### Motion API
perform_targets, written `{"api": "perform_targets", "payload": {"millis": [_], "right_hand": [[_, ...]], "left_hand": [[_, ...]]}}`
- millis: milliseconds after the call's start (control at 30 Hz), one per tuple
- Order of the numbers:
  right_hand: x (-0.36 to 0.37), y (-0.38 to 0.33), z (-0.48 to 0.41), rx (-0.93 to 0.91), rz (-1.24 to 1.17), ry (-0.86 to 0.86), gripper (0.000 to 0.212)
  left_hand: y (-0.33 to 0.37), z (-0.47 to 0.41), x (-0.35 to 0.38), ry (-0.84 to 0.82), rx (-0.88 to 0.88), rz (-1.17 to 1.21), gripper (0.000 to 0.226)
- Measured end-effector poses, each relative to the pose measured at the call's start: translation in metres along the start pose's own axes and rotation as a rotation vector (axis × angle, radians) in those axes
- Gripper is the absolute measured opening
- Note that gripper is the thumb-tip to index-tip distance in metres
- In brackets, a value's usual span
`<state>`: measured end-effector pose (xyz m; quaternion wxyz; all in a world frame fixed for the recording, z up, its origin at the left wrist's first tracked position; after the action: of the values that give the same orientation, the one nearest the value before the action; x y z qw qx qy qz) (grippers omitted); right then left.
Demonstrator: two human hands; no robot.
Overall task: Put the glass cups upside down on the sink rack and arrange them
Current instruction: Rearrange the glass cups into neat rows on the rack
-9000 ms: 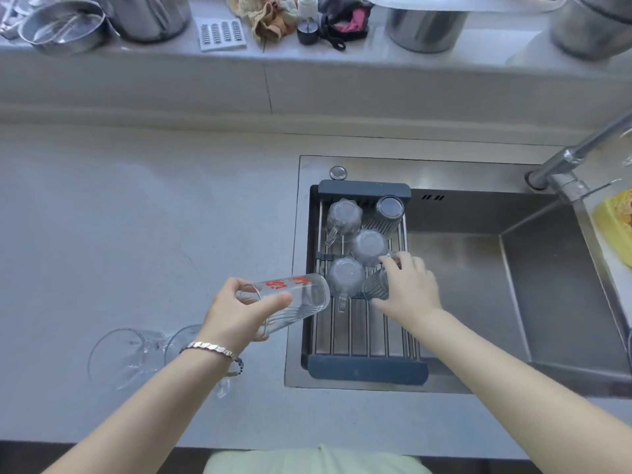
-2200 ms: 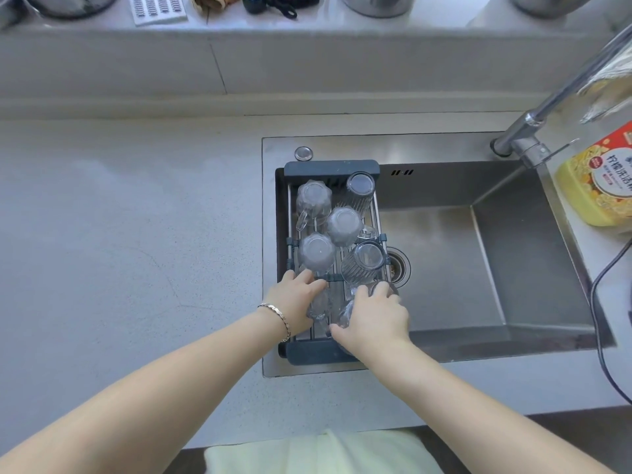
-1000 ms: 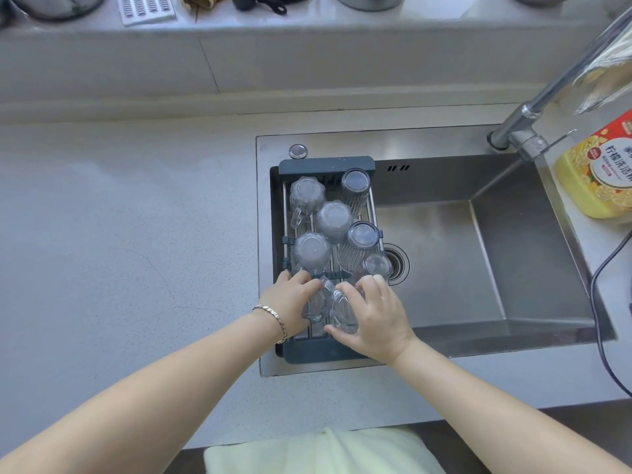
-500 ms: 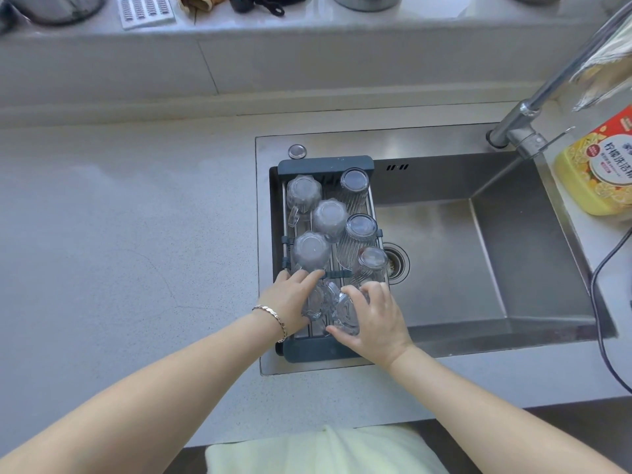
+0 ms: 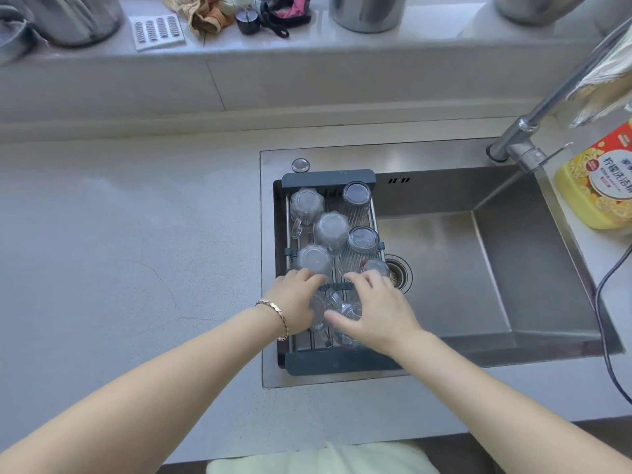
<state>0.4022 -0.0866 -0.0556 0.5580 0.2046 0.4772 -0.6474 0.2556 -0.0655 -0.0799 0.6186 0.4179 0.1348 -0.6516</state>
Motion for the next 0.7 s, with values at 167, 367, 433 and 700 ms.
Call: {"api": "perform_targets", "payload": {"millis": [167, 367, 433, 700], "right_hand": [[-0.058, -0.004, -0.057, -0.065, -0.167, 0.087, 0.037], [-0.094, 0.000, -0.143, 0.059, 0.044, 0.187, 0.049], [-0.092, 0.009, -0.165, 0.157, 0.085, 0.064, 0.061], [-0.077, 0.031, -0.176, 0.090, 0.084, 0.023, 0.057]], "left_hand": [[-0.020, -0.014, -0.050, 0.282, -0.153, 0.226, 0.045], [-0.037, -0.054, -0.088, 0.334, -0.242, 0.289, 0.053], [-0.043, -0.069, -0.092, 0.296, -0.249, 0.304, 0.061], [-0.051, -0.113, -0.094, 0.191, -0.234, 0.223, 0.070]]}}
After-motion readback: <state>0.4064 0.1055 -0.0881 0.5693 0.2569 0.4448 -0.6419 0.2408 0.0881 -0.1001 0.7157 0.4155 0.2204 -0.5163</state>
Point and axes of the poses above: each hand's wrist, its own z-axis away from the middle knuckle, its own x-axis out of the palm, y = z × x, the point moved 3 cm from there along -z, towards the middle knuckle, and after that the axes turned 6 degrees about -y, right-handed, at the moved point
